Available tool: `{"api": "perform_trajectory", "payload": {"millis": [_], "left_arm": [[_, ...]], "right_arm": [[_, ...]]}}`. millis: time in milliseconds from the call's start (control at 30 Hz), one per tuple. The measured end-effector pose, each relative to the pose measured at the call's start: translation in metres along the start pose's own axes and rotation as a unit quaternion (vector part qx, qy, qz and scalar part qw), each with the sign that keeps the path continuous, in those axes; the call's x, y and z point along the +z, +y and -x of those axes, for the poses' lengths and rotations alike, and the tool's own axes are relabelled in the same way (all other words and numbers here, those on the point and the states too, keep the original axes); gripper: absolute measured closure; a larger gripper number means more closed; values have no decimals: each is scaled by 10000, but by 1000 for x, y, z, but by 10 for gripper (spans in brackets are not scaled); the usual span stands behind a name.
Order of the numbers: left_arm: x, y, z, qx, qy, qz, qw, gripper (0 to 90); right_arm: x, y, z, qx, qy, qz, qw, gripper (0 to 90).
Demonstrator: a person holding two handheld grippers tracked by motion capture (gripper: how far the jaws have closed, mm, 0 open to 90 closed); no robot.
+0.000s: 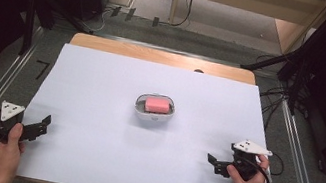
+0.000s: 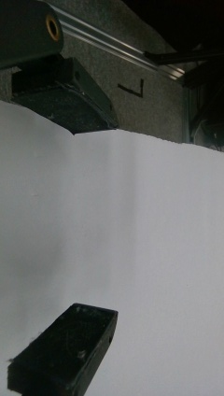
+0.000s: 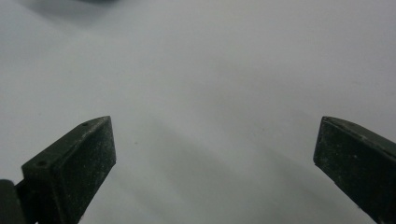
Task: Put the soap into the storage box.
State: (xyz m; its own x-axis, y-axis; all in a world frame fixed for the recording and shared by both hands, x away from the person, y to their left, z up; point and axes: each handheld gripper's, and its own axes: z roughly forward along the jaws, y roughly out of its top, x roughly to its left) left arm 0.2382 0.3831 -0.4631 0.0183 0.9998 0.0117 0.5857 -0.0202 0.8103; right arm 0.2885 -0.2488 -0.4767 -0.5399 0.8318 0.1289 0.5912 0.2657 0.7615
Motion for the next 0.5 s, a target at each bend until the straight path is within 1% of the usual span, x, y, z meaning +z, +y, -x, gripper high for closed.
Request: {"api": "perform_trajectory", "payload": {"millis": [133,167,200,233,267,300,367,400,433,467,500], "left_arm": [[0,0,0,-3,0,3,10000,89],[0,0,0,-11,0,3,10000,89],[0,0,0,-11,0,3,10000,89],[0,0,0,-10,-1,3,10000,89],[0,0,0,-10,-1,3,10000,89],[0,0,0,-3,-2,-2,10000,89],[0,0,0,-12,-3,-1,10000,89],[0,0,0,-12,-3,-1,10000,89],[0,0,0,-3,-1,-2,10000,89],[0,0,0,-3,-1,-2,10000,89],[0,0,0,-13,1,4,10000,89]], "right_arm": [[-6,-7,4,59,-67,61,9999,0],[-10,-12,7,117,-120,97,9998,0],[-10,-12,7,117,-120,97,9998,0],[-13,-17,9,182,-184,116,9996,0],[-13,-17,9,182,-184,116,9996,0],[-16,-22,11,217,-218,125,9994,0],[-21,-25,14,295,-277,158,9991,0],[-21,-25,14,295,-277,158,9991,0],[-26,-28,17,342,-355,195,9986,0],[-26,-28,17,342,-355,195,9986,0],[-30,-31,20,372,-413,228,9982,0]]}}
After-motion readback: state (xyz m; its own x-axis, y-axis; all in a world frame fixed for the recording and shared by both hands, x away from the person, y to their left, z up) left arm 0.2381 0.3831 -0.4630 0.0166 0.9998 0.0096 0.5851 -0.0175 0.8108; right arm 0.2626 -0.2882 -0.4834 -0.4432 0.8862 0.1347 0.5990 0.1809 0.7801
